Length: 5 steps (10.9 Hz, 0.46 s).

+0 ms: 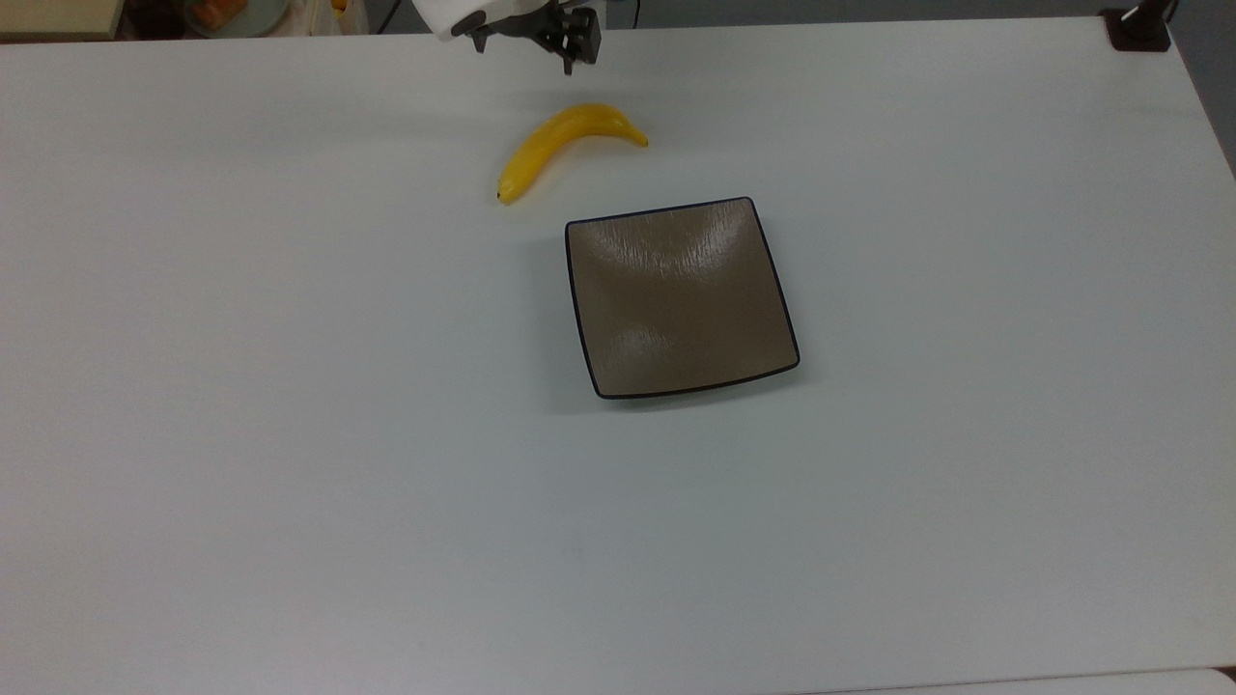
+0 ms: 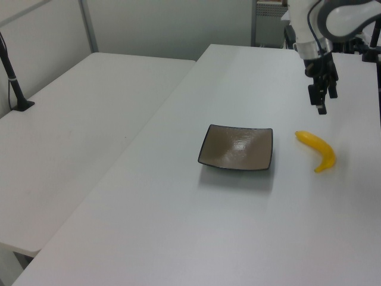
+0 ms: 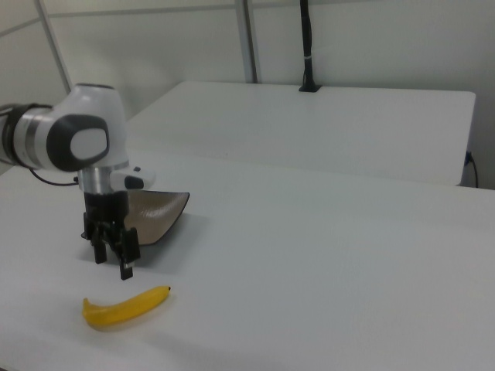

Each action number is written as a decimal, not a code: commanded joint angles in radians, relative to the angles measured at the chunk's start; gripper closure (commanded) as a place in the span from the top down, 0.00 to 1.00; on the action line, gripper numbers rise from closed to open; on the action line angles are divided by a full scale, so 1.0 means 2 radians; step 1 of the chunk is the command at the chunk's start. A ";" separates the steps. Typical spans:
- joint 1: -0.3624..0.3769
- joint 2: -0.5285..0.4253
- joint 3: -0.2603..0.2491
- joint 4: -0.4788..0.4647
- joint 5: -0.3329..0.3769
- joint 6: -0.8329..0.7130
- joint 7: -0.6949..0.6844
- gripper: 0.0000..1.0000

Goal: Bananas placed on a ceramic plate
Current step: 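Lower the open gripper down onto the yellow banana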

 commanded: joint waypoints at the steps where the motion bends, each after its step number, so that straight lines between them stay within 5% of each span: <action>1: 0.000 -0.027 0.001 -0.085 0.010 0.112 0.057 1.00; 5: -0.006 -0.017 0.001 -0.129 0.018 0.190 0.071 1.00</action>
